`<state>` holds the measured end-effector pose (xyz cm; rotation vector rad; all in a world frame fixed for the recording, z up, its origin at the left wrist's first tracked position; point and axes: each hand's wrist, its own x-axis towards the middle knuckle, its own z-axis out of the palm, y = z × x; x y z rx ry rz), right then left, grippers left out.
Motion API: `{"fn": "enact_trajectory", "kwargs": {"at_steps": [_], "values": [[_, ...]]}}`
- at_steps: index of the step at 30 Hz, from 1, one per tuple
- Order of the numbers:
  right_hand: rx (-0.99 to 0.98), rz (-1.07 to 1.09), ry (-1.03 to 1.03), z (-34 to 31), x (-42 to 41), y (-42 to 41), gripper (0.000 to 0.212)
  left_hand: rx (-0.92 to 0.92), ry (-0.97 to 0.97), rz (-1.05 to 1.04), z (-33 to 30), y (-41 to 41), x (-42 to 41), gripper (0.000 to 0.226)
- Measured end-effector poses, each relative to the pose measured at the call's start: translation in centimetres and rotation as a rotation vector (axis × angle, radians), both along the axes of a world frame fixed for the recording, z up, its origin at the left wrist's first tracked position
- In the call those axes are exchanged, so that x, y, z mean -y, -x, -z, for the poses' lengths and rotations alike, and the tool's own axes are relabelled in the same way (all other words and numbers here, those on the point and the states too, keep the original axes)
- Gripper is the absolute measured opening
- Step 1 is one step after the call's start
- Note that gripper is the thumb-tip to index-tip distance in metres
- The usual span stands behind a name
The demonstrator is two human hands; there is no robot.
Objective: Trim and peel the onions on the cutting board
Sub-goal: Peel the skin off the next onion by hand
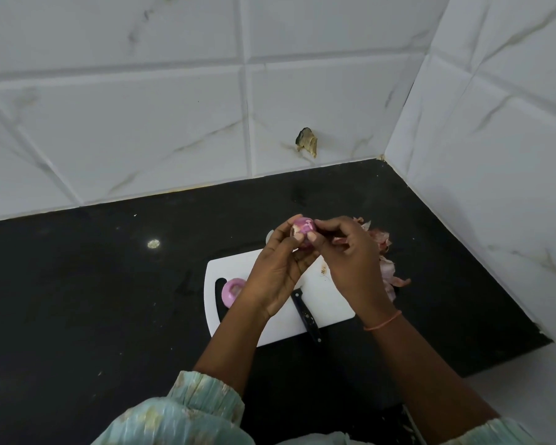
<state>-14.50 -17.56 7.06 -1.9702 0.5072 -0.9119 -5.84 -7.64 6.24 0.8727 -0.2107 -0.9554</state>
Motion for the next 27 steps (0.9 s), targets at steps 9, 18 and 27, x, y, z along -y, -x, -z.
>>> {"fn": "enact_trajectory", "kwargs": {"at_steps": [9,18,27], "values": [[-0.156,0.013,0.19,-0.6,0.3,0.1,0.009,0.183,-0.054,-0.077,0.3,0.2,0.0,0.043],[-0.091,0.049,0.185,-0.9,-0.4,0.5,0.014,0.252,-0.053,-0.109,0.4,0.2,-0.3,0.054],[-0.05,0.057,0.02,-1.3,0.5,0.6,0.009,0.208,0.01,-0.053,0.3,0.3,-0.3,0.047]]}}
